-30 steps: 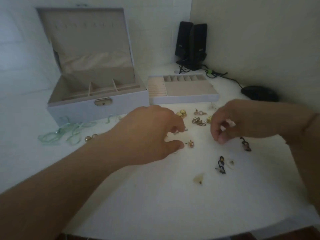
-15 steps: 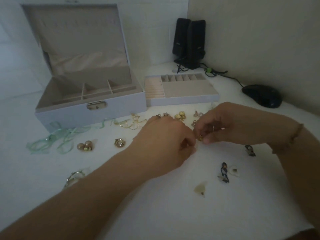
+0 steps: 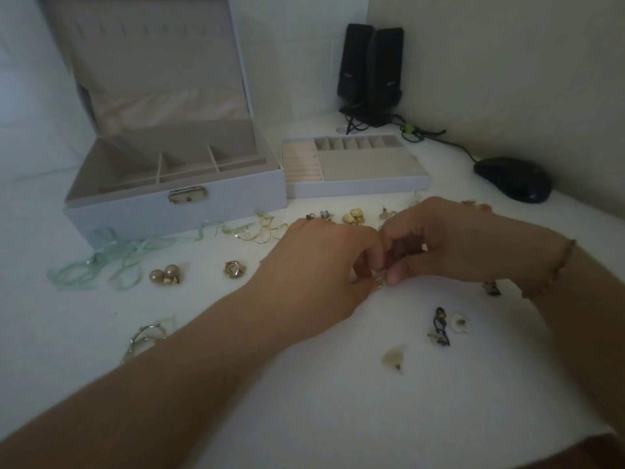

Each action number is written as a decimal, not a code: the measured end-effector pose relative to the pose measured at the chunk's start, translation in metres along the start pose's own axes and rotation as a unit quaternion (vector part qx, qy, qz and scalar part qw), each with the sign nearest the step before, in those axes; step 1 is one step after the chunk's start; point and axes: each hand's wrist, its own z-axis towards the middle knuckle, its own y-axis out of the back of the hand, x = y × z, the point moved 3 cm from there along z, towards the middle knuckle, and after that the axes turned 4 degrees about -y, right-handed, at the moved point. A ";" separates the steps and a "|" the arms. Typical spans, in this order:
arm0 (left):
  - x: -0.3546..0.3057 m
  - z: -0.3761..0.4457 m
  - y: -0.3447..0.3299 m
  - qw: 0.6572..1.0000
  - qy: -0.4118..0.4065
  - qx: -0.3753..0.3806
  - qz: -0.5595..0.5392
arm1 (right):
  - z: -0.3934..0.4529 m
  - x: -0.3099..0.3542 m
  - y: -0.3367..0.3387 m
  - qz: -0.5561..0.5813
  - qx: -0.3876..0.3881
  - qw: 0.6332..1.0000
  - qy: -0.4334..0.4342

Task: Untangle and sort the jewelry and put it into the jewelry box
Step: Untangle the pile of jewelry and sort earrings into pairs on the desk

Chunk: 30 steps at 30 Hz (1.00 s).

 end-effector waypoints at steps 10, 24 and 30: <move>0.003 -0.001 0.000 1.000 -0.007 -0.016 -0.004 | -0.006 -0.002 0.009 0.011 0.000 1.000 0.016; 0.007 0.002 0.000 0.999 -0.033 -0.032 0.016 | -0.023 -0.001 0.001 0.063 0.209 0.975 0.031; 0.008 0.002 -0.001 0.998 -0.040 -0.039 0.013 | -0.020 -0.001 -0.002 0.040 0.203 0.978 0.028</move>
